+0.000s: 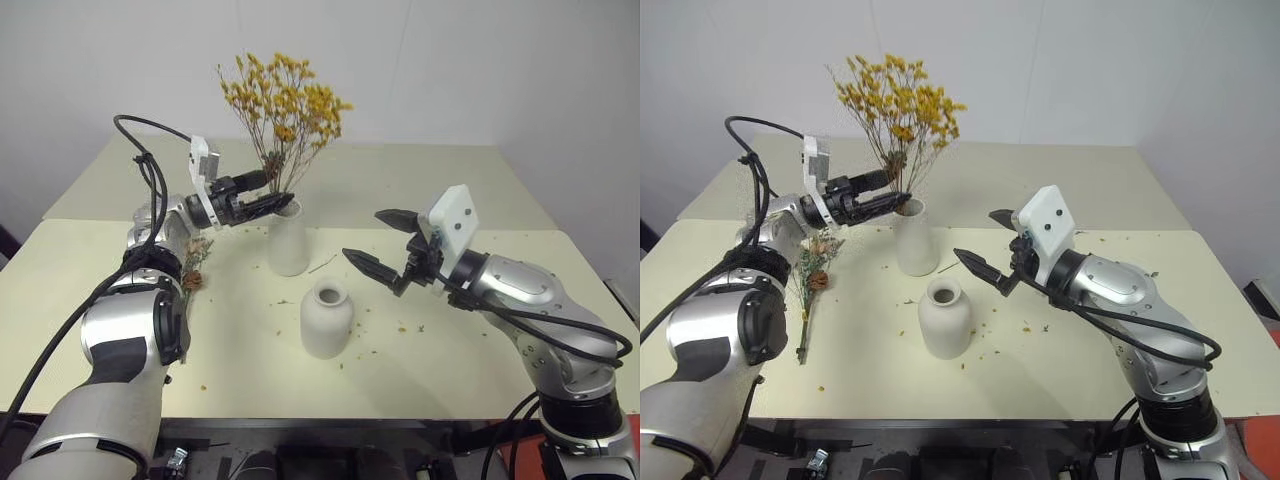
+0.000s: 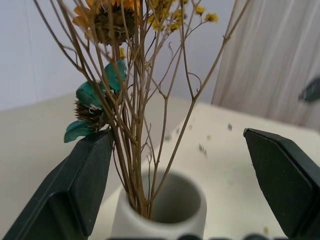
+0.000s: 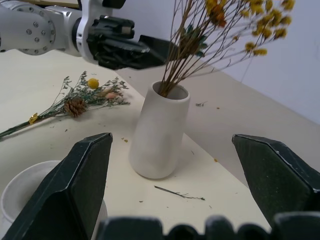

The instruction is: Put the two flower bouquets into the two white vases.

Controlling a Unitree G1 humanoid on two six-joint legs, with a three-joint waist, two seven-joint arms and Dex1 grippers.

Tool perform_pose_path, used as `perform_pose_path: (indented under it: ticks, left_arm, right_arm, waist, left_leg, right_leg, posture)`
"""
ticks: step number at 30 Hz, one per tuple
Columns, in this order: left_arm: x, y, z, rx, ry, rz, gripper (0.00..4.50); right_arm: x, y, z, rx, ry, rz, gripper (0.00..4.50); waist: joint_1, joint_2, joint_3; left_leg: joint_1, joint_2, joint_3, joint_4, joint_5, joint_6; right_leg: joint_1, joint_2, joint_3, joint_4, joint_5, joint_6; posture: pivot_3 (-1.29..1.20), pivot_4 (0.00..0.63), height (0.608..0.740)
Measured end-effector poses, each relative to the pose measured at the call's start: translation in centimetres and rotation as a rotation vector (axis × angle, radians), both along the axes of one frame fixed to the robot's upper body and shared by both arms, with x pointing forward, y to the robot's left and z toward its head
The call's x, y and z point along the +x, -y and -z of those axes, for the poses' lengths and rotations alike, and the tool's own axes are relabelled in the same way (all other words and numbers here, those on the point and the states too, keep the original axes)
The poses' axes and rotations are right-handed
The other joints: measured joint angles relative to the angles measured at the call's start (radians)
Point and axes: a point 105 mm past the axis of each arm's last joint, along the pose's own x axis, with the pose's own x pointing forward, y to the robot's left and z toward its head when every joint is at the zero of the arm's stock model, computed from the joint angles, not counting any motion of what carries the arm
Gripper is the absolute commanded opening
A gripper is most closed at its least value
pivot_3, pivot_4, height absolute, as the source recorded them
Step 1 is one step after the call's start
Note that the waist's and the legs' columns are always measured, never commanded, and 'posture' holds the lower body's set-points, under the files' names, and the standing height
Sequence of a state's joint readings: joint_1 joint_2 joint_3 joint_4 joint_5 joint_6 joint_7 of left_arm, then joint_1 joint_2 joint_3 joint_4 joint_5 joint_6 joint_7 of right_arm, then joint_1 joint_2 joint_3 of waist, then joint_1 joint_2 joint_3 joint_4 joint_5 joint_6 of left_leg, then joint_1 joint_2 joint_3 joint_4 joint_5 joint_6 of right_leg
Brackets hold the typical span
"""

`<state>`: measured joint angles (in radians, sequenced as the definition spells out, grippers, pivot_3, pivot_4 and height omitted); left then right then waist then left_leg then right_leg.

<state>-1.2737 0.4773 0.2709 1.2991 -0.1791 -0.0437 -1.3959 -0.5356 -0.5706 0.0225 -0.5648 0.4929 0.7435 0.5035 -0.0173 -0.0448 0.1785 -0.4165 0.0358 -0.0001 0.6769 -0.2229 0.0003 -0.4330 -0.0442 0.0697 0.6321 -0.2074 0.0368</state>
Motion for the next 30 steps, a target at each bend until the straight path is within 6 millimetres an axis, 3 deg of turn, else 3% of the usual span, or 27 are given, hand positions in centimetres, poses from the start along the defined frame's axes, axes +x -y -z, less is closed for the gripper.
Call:
perform_pose_path:
  ticks: [5, 9, 18, 22, 26, 30]
  left_arm:
    - [-0.3, -2.1, 0.2, 0.175, 0.014, -0.043, 4.49]
    - [-0.2, -2.4, 0.3, 0.212, 0.01, -0.059, 4.49]
    - [-0.1, -5.1, -0.1, 0.38, 0.027, -0.16, 4.49]
    - [-0.4, -6.8, -1.2, 0.414, 0.068, -0.221, 4.49]
    - [-0.5, -8.6, -0.5, 0.439, 0.058, -0.316, 4.49]
    - [-1.5, -10.2, -0.2, 0.3, 0.038, -0.459, 4.49]
  right_arm:
    - [0.0, -0.1, 0.1, -0.002, -0.004, -0.009, 4.5]
    - [-0.1, -0.1, 0.1, -0.003, -0.004, -0.017, 4.5]
    - [0.0, -0.2, 0.1, 0.001, 0.002, -0.021, 4.5]
    - [-0.1, -0.3, 0.1, 0.0, 0.0, -0.028, 4.5]
    - [-0.2, -0.4, 0.2, -0.007, -0.003, -0.042, 4.5]
    - [-0.5, -0.4, 0.2, -0.022, -0.005, -0.068, 4.5]
  waist:
    - [-0.003, 0.0, 0.0]
    - [0.002, 0.0, 0.0]
    - [0.0, 0.0, 0.0]
    - [-0.002, 0.0, 0.0]
    - [-0.001, 0.0, 0.0]
    - [-0.004, 0.0, 0.0]
  left_leg:
    - [0.0, 0.0, 0.0, 0.0, 0.0, 0.0]
    - [0.0, 0.0, 0.0, 0.0, 0.0, 0.0]
    - [0.0, 0.0, 0.0, 0.0, 0.0, 0.0]
    - [0.0, 0.001, 0.0, 0.0, 0.0, 0.0]
    - [0.0, 0.001, 0.0, 0.0, 0.0, 0.0]
    - [0.0, 0.002, 0.0, 0.001, 0.0, 0.0]
  right_leg:
    - [0.0, 0.0, 0.0, 0.0, 0.0, 0.0]
    - [0.0, 0.0, 0.0, 0.0, 0.0, 0.0]
    - [0.0, 0.0, 0.0, 0.0, 0.0, 0.0]
    - [-0.001, 0.0, 0.0, 0.001, 0.0, 0.0]
    - [-0.001, 0.0, 0.0, 0.001, 0.0, 0.0]
    - [-0.001, 0.0, 0.0, 0.002, 0.0, 0.0]
  posture:
    - [0.0, 0.15, 0.74]
    - [0.0, 0.15, 0.74]
    - [0.0, 0.15, 0.74]
    - [0.0, 0.15, 0.74]
    - [0.0, 0.15, 0.74]
    - [0.0, 0.15, 0.74]
